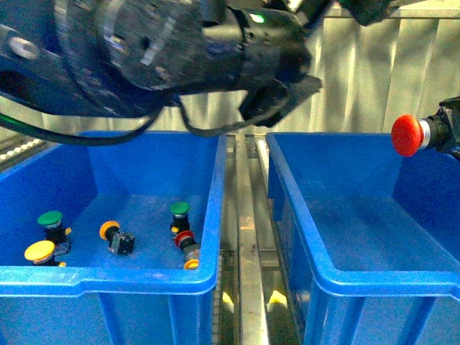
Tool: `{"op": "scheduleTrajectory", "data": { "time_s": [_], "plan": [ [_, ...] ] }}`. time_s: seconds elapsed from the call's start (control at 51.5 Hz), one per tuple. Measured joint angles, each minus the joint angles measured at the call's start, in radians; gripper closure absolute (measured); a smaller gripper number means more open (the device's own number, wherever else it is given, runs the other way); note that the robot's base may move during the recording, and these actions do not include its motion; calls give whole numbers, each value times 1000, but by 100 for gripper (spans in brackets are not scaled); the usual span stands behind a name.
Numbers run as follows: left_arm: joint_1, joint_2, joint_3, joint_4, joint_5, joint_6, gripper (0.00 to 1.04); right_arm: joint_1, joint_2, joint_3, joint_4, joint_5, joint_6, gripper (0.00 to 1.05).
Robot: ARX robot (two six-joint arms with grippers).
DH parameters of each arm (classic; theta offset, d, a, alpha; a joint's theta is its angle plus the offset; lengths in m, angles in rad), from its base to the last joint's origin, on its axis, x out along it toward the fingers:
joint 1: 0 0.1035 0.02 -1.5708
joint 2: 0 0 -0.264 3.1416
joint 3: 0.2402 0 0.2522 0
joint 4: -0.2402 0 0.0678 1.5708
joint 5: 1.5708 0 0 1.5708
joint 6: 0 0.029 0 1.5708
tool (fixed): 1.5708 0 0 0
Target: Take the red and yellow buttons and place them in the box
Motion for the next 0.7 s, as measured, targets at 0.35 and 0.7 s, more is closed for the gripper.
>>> {"op": "scheduleTrajectory", "data": {
  "time_s": [0.35, 0.7],
  "plan": [
    [86, -522, -393, -98, -220, 158, 8, 35, -63, -23, -24, -14, -108, 62],
    [31, -978, -825, -388, -851, 534, 40, 83, -136, -48, -56, -2, -168, 62]
  ]
}}
